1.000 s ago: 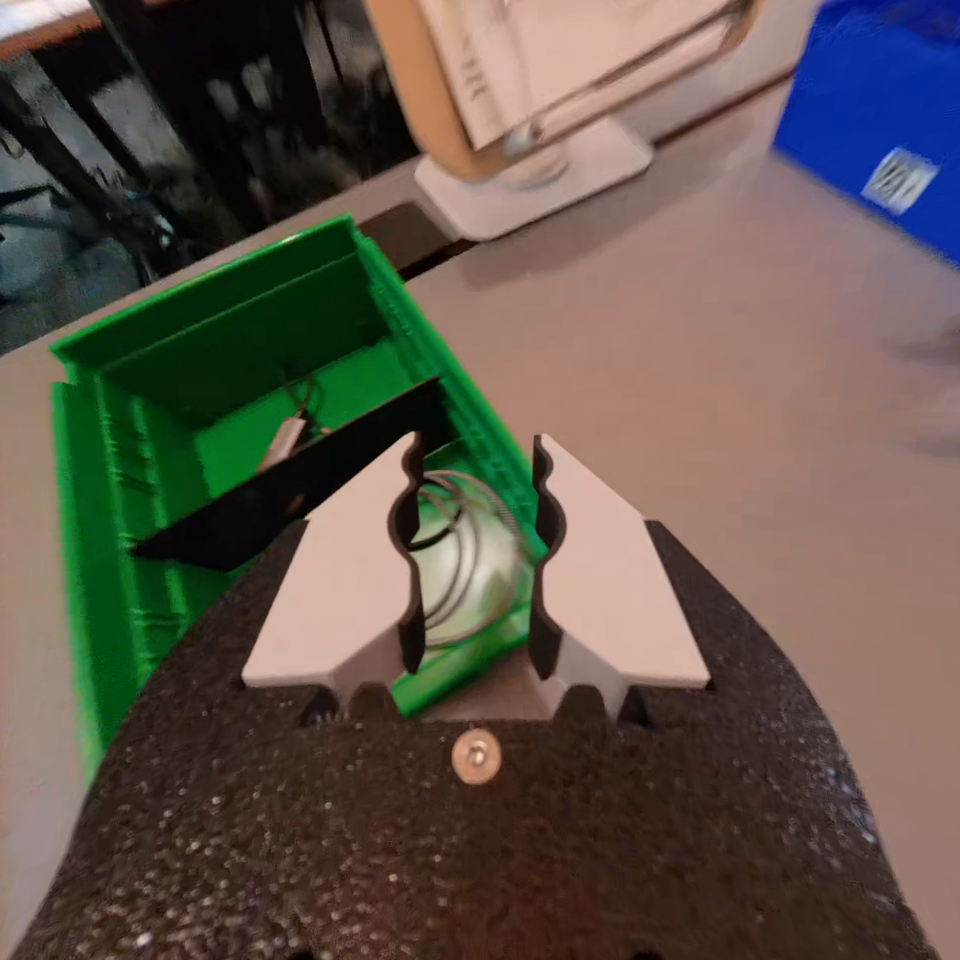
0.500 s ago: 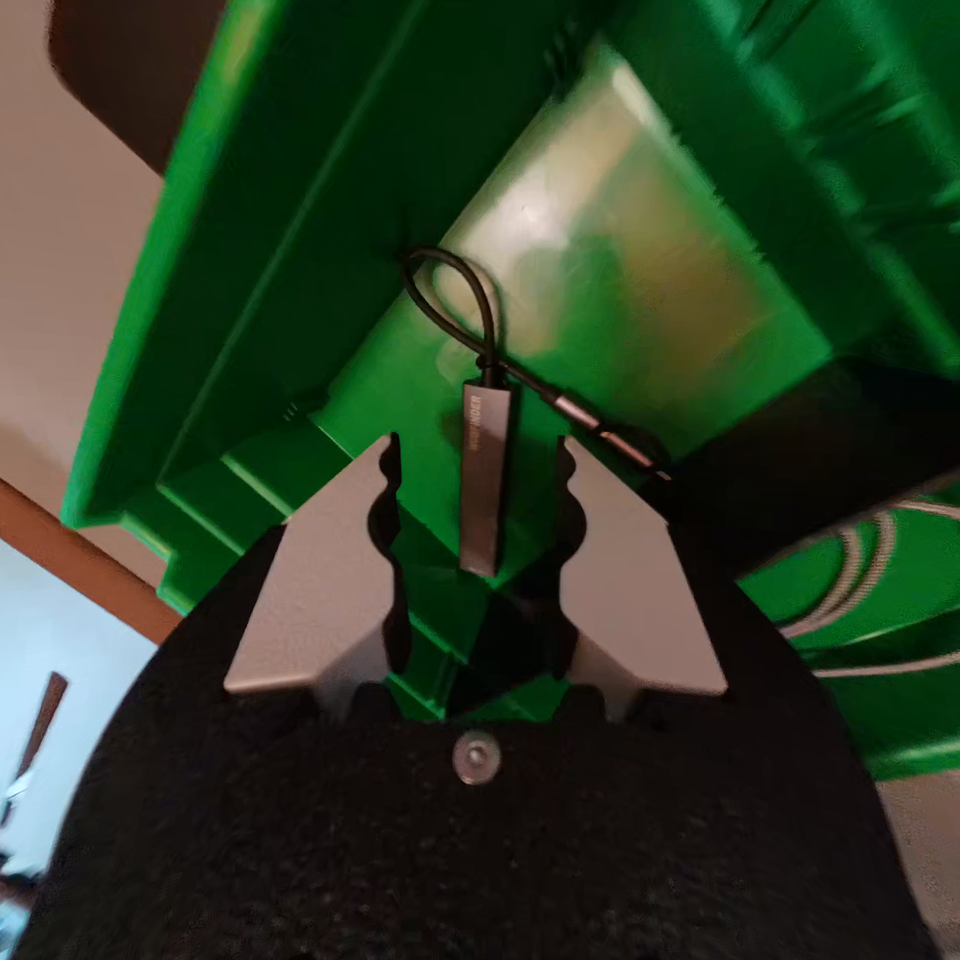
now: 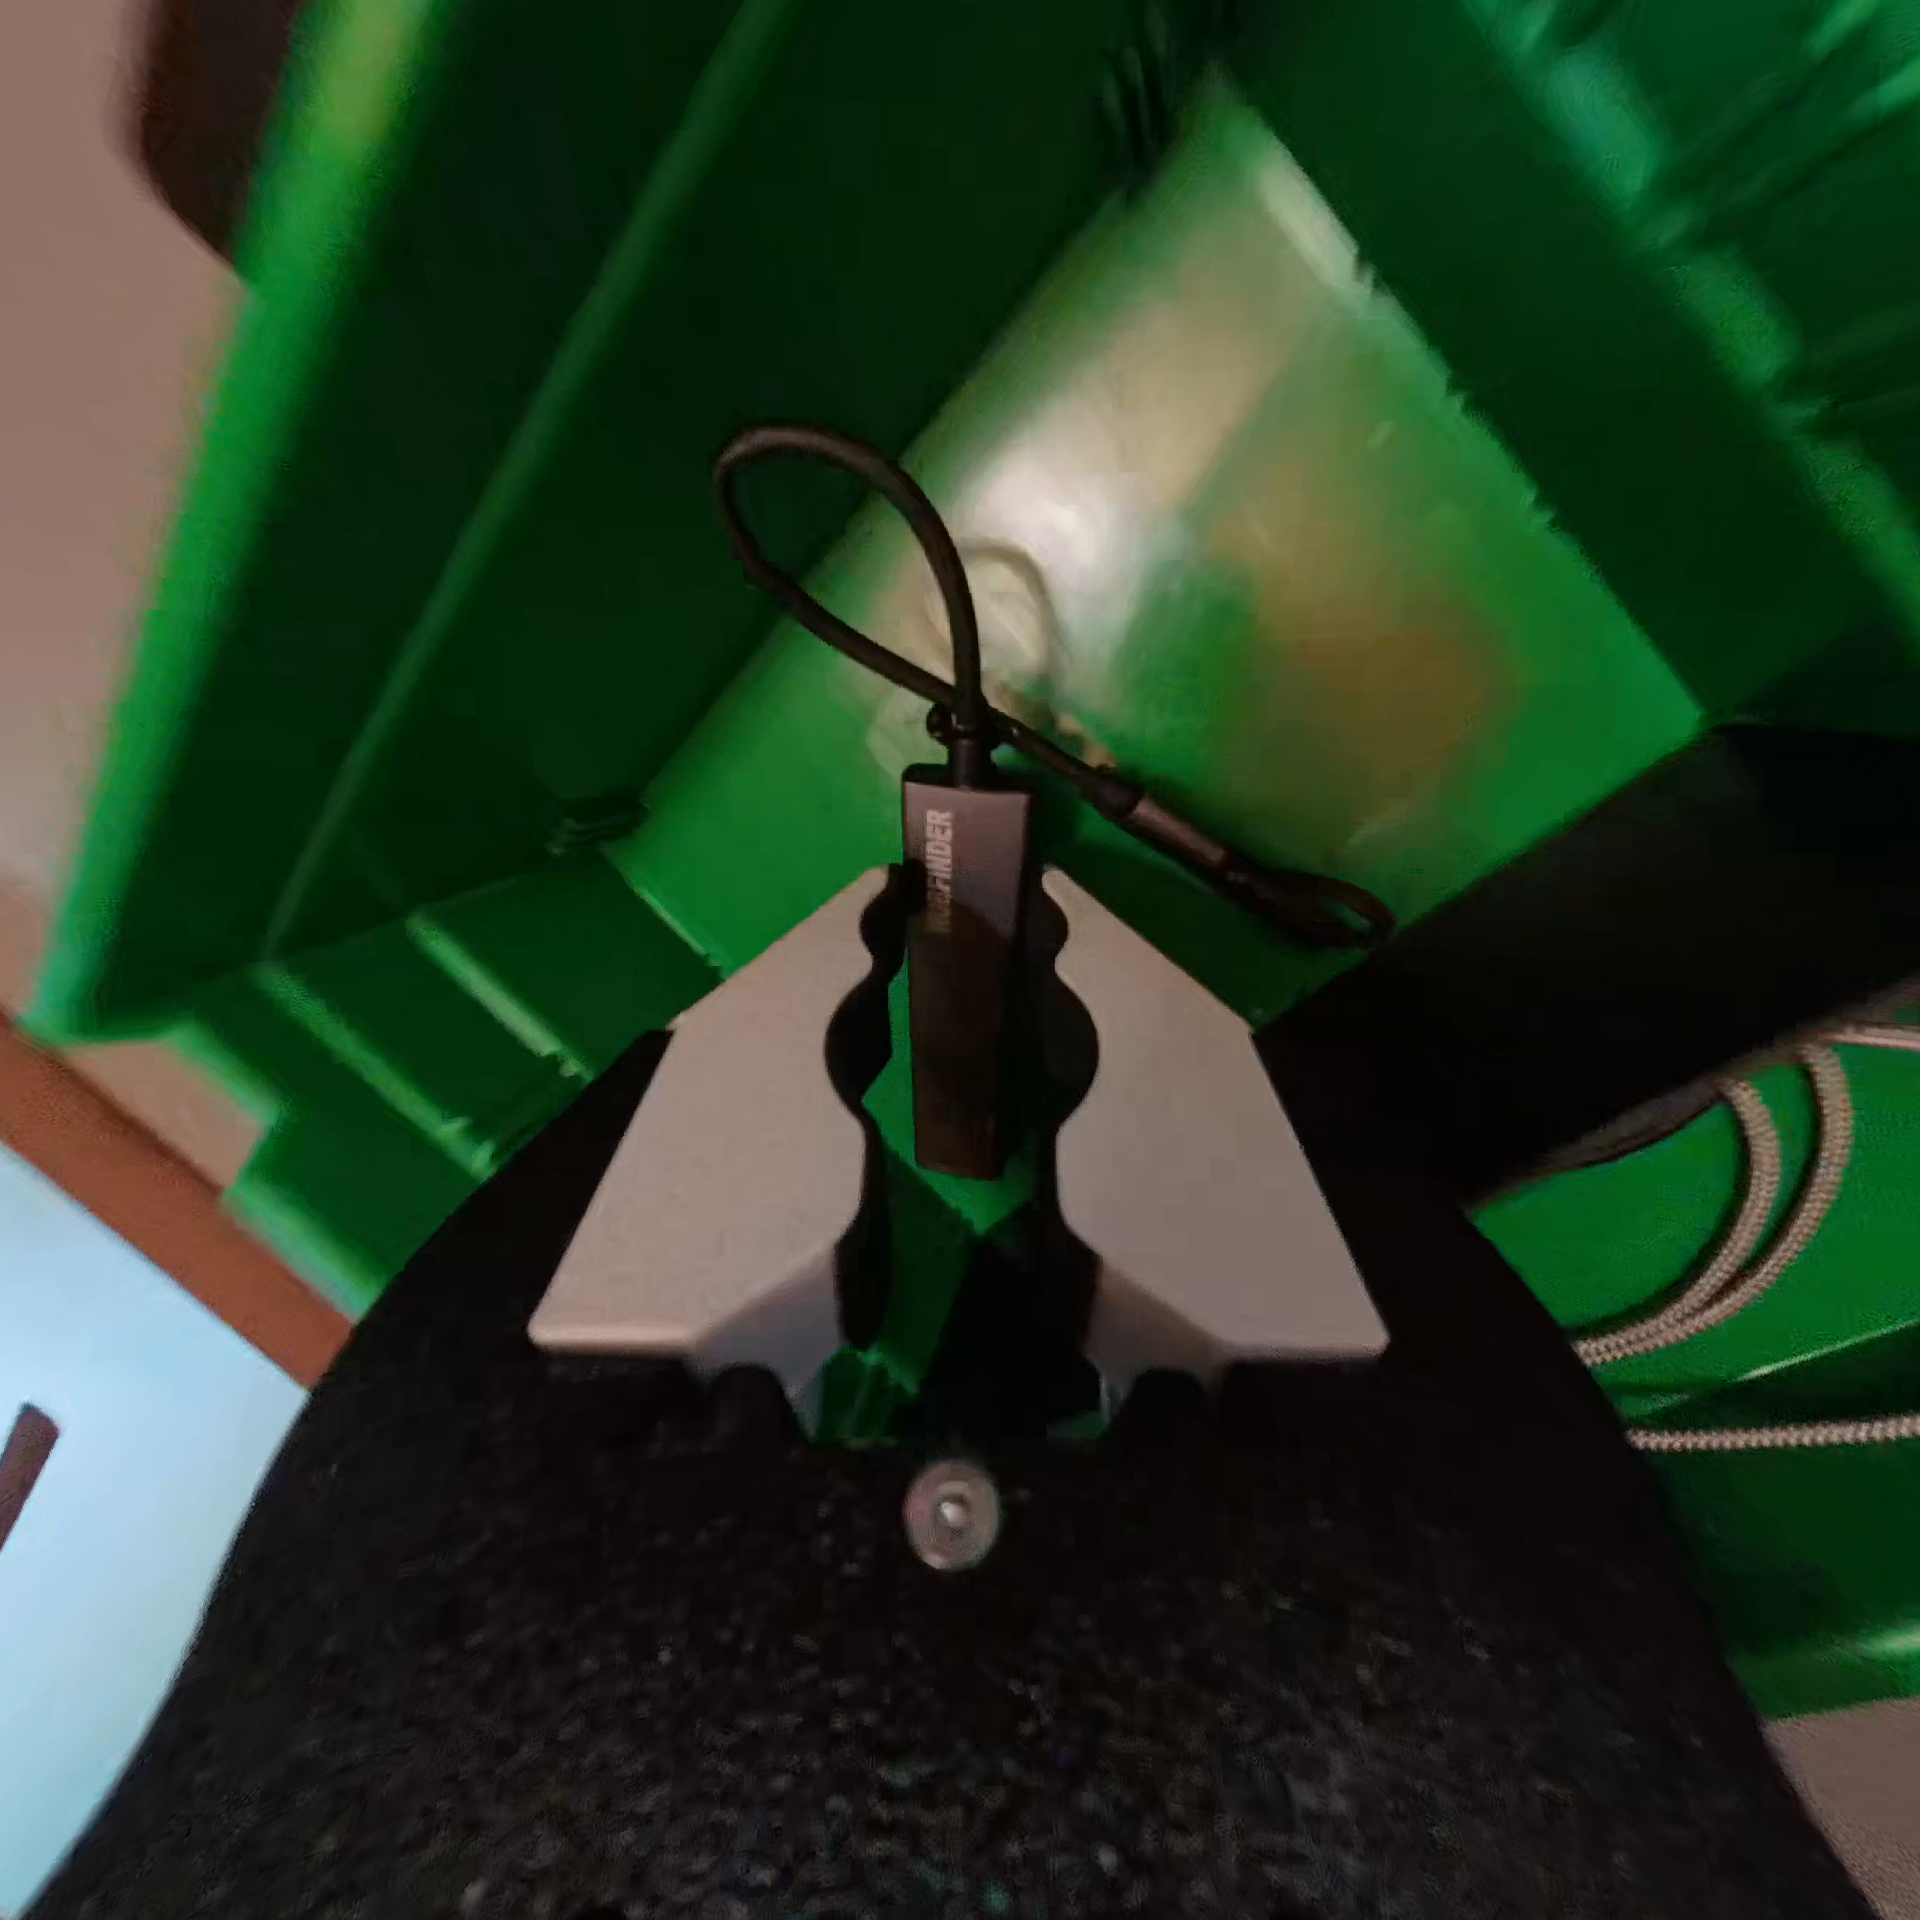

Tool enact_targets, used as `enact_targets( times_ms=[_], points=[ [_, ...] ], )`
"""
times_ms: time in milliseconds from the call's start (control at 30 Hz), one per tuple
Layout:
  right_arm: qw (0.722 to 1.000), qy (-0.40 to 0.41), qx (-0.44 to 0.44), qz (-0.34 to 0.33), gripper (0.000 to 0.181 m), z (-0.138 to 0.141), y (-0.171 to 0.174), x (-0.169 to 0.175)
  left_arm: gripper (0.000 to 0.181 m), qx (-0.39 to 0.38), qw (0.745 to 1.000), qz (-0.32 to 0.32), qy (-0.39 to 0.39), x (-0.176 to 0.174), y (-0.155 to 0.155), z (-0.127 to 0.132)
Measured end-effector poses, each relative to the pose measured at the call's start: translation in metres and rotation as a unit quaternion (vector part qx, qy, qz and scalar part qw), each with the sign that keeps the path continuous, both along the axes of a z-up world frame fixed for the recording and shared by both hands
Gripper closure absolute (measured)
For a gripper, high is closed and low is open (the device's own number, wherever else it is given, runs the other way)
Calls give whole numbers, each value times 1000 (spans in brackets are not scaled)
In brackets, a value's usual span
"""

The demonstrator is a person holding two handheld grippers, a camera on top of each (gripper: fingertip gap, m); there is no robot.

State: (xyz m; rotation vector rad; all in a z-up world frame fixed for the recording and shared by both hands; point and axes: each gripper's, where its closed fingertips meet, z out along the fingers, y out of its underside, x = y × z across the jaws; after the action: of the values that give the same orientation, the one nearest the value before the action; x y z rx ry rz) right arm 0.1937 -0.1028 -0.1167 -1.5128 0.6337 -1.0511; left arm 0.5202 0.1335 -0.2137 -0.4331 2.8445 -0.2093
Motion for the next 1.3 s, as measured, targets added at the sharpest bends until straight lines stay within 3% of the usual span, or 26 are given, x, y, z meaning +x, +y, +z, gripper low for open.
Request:
enact_targets(
  times_ms=[33,133,233,333,400,500,633,767,833,933,1033,1133,1233,1300],
  points=[
    [1000,-2,4,-3,116,2,0,0,161,-23,999,1,-27,1,-4,15],
    [1000,-13,16,-10,116,8,0,-1,161,-113,987,0,-115,-7,-19,81],
    [1000,-16,16,-8,116,9,4,-1,161,-260,952,-16,-157,-47,-47,162],
    [999,-23,27,9,116,14,12,-2,161,-430,893,-71,-115,-123,-84,222],
    [998,-33,46,28,117,21,20,-4,161,-508,852,-112,-54,-178,-104,237],
    [993,-33,84,79,113,30,38,-11,161,-585,793,-161,49,-255,-134,225],
    [984,-31,102,146,113,32,61,-26,161,-632,733,-171,182,-328,-170,180],
    [978,-4,93,187,133,21,69,-34,161,-643,713,-157,231,-354,-191,147],
    [976,7,96,197,141,18,68,-36,161,-657,703,-144,233,-354,-194,144],
    [977,16,106,184,138,17,63,-31,162,-678,686,-123,234,-349,-193,148],
    [977,19,122,172,139,19,57,-26,161,-664,704,-108,227,-346,-194,139],
    [976,52,108,182,157,6,62,-24,161,-644,730,-99,207,-347,-197,129],
    [971,75,119,193,158,1,63,-23,161,-617,759,-103,179,-348,-200,123],
    [966,85,134,206,159,3,62,-25,161,-614,764,-110,165,-349,-200,124]
  ],
)
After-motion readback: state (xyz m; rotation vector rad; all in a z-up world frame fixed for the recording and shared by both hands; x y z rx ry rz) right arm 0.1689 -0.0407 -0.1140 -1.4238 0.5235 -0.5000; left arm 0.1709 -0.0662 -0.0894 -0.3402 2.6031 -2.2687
